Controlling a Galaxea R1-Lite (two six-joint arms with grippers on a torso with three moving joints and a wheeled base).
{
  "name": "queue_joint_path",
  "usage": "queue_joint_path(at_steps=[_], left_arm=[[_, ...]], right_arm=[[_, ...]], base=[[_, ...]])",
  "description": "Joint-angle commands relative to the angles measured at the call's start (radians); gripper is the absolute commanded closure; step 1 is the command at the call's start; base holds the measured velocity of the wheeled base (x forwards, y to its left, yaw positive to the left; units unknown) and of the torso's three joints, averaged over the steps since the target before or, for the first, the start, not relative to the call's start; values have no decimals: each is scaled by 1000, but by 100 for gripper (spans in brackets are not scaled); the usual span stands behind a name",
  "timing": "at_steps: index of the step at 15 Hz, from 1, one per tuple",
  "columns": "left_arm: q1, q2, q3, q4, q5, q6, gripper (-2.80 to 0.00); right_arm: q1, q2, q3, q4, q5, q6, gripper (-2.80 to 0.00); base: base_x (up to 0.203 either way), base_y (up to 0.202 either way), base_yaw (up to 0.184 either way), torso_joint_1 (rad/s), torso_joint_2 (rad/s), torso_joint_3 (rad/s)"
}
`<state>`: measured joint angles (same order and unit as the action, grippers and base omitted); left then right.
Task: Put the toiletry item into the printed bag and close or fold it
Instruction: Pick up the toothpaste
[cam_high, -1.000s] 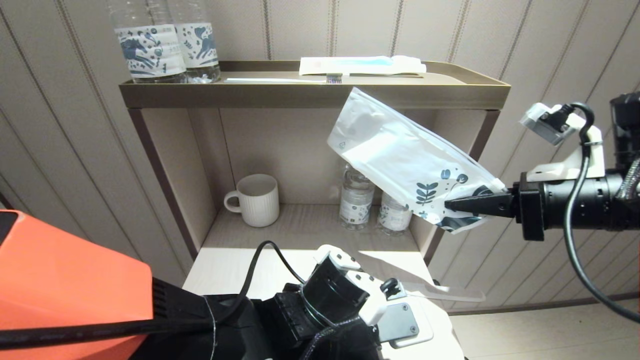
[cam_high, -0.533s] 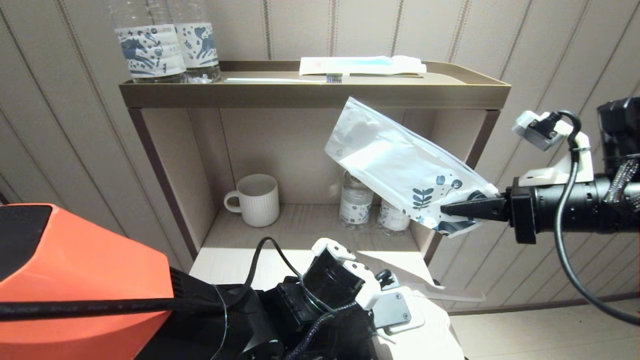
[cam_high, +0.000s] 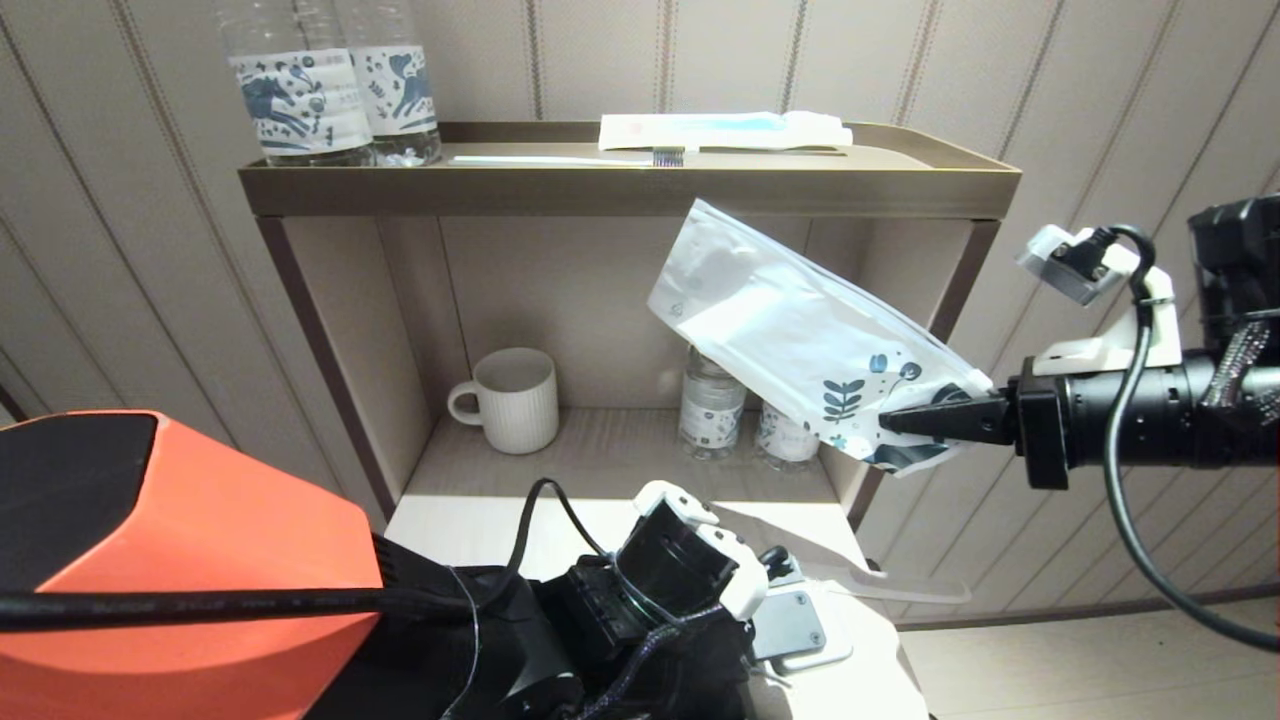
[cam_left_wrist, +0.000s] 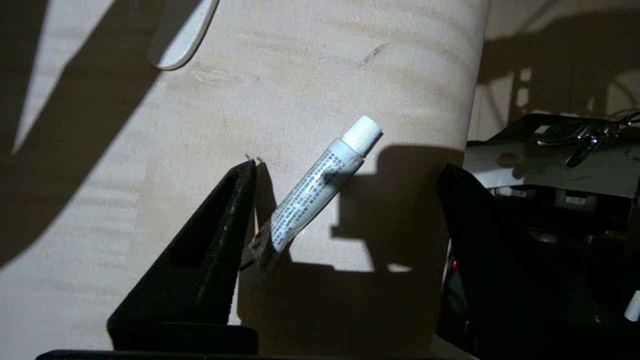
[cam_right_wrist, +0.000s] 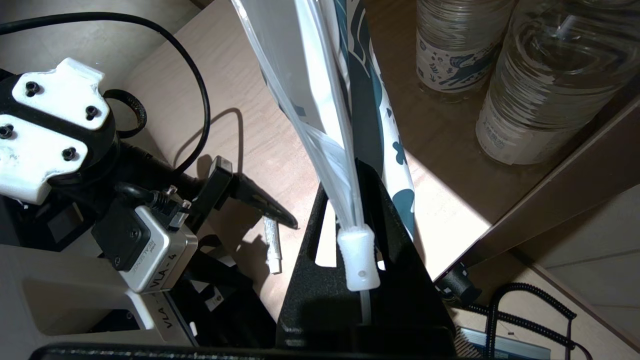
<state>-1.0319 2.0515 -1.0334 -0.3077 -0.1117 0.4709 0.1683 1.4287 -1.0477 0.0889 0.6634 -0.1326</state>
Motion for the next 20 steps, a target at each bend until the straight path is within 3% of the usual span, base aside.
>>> queue_joint_path(at_steps=[1, 11, 14, 16, 20], left_arm=[[1, 6, -3, -3, 1, 3, 0], [1, -31, -10, 10, 10, 2, 0], [1, -128, -1, 52, 12, -8, 0], [6, -228, -3, 122, 12, -31, 0], [13, -407, -34, 200, 17, -57, 0]], right_arm=[[0, 2, 1, 1, 4, -1, 0], [4, 1, -5, 0, 4, -2, 0], [10, 7, 20, 1, -8, -12, 0], [13, 24, 53, 6, -25, -61, 0], [71, 32, 162, 6, -169, -210, 0]], base=[[0, 0, 0, 0, 0, 0], [0, 0, 0, 0, 0, 0], [0, 0, 0, 0, 0, 0], [0, 0, 0, 0, 0, 0], [0, 0, 0, 0, 0, 0]])
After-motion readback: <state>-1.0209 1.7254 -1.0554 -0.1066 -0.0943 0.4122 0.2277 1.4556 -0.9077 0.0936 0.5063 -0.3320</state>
